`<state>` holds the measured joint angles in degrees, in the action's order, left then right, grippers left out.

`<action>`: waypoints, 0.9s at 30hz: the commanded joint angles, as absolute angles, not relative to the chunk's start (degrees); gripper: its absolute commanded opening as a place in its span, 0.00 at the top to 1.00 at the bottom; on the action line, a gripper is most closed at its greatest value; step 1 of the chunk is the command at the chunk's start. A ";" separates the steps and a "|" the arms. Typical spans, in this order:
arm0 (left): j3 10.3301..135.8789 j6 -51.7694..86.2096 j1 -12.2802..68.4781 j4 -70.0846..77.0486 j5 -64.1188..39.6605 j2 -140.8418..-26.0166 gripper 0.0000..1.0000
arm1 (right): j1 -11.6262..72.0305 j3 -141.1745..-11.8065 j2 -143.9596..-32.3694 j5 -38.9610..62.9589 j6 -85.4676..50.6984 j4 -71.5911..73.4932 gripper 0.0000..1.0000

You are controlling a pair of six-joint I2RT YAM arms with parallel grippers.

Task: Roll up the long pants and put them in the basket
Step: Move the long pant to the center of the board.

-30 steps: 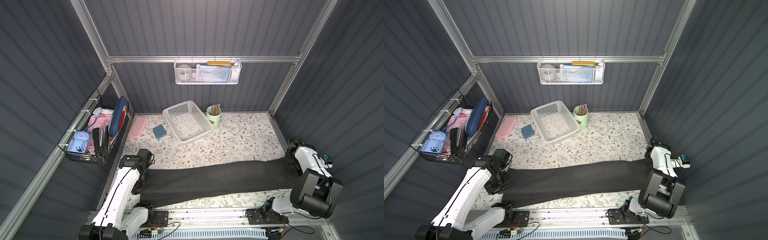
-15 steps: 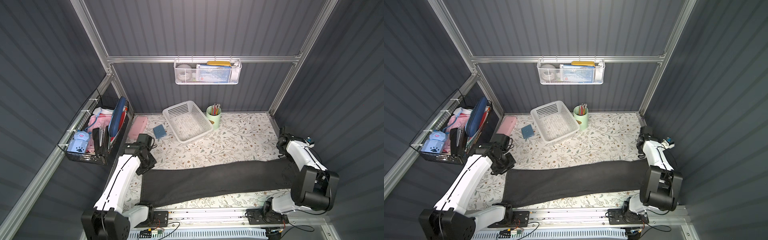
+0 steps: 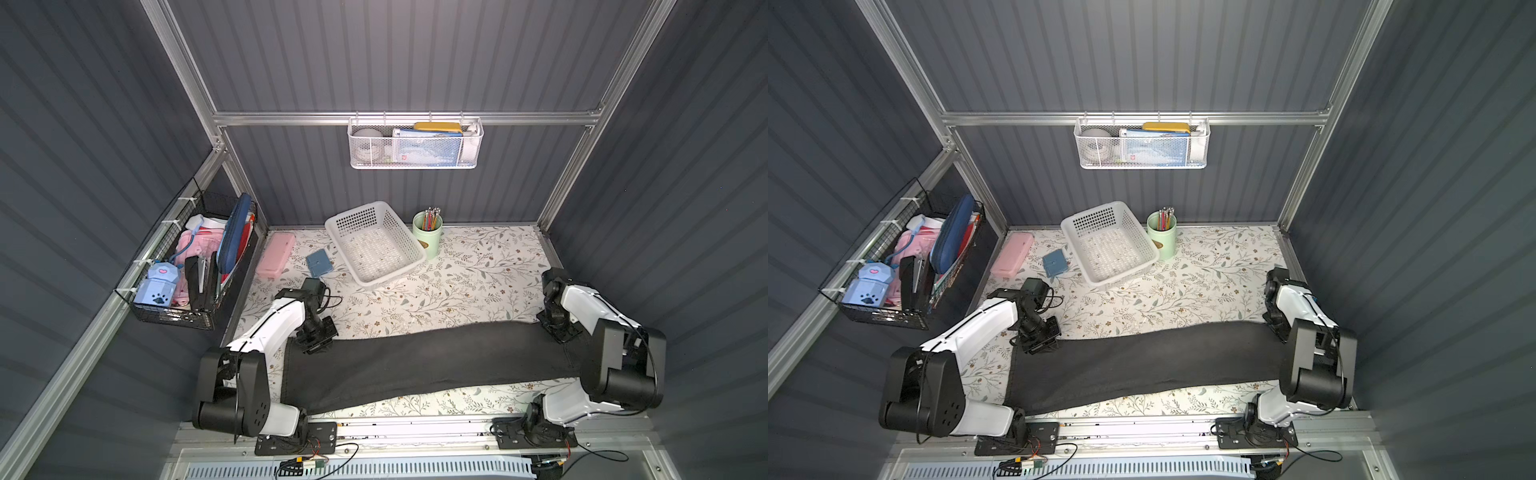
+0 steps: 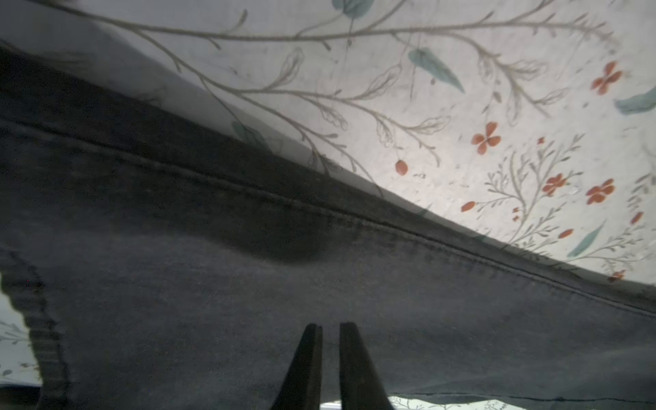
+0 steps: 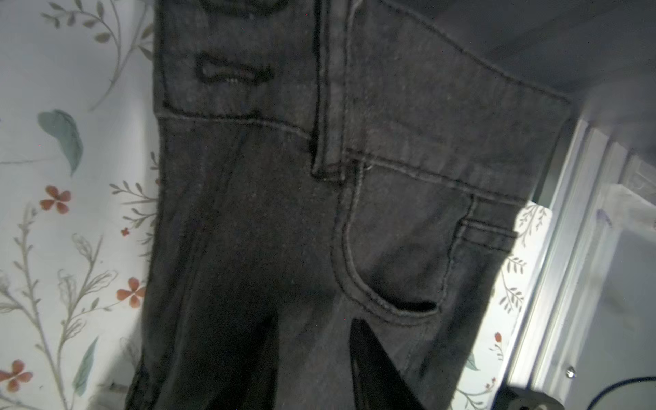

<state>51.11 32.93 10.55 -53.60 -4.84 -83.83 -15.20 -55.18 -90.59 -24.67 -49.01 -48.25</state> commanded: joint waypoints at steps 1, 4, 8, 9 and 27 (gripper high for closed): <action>47.61 31.49 10.76 -53.57 -3.75 -86.68 0.84 | -18.01 -55.99 -94.22 -21.66 -51.44 -50.26 0.62; 46.29 36.56 10.66 -51.50 0.35 -87.86 0.83 | -21.16 -55.50 -96.56 -23.23 -51.97 -48.86 0.61; 46.32 39.23 9.32 -49.16 4.25 -91.36 0.82 | -25.91 -55.24 -99.00 -22.22 -50.84 -44.39 0.58; 46.07 39.92 8.82 -48.31 4.92 -92.39 0.82 | -26.25 -55.62 -100.07 -21.48 -49.88 -43.10 0.63; 55.29 39.50 -1.71 -36.70 13.84 -110.46 0.85 | -21.43 -71.47 -113.35 -10.74 -45.01 -34.19 0.62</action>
